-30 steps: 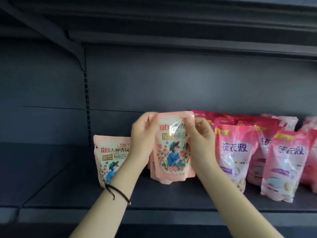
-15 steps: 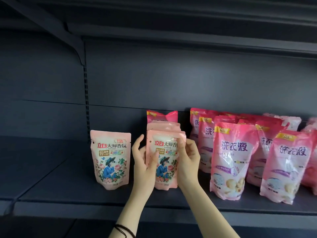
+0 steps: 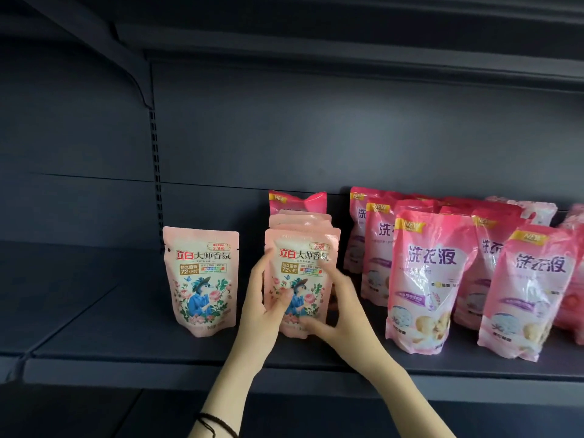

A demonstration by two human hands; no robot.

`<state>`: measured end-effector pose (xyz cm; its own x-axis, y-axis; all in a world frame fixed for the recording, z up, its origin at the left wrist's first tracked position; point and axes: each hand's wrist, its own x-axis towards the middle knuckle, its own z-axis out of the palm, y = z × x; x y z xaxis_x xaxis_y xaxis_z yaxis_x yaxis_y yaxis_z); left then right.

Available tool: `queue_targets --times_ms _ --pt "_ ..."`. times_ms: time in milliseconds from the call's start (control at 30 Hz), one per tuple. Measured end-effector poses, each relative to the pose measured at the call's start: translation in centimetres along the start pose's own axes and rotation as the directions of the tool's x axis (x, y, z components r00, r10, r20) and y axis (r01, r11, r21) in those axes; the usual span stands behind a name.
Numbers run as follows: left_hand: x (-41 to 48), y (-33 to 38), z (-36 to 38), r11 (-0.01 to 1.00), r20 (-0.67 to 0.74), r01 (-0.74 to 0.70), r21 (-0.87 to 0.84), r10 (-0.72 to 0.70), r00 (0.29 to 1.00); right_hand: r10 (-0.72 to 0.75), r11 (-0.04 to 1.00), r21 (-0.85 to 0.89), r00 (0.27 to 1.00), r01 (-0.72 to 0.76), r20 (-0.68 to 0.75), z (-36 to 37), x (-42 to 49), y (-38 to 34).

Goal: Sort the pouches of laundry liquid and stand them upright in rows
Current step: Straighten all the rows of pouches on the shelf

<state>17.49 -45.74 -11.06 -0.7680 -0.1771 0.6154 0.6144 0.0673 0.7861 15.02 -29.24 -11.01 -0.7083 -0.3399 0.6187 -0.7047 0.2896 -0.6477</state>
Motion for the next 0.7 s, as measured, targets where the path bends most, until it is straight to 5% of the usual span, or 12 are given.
queue_targets --times_ms 233,700 --pt "-0.2 -0.4 0.2 0.997 0.123 0.014 0.080 -0.023 0.992 0.098 0.974 -0.210 0.994 -0.084 0.054 -0.5 0.0 0.2" --pt "0.3 -0.5 1.2 0.917 0.033 -0.093 0.388 0.087 0.996 0.078 0.907 -0.417 0.997 -0.058 0.030 -0.7 0.6 0.2"
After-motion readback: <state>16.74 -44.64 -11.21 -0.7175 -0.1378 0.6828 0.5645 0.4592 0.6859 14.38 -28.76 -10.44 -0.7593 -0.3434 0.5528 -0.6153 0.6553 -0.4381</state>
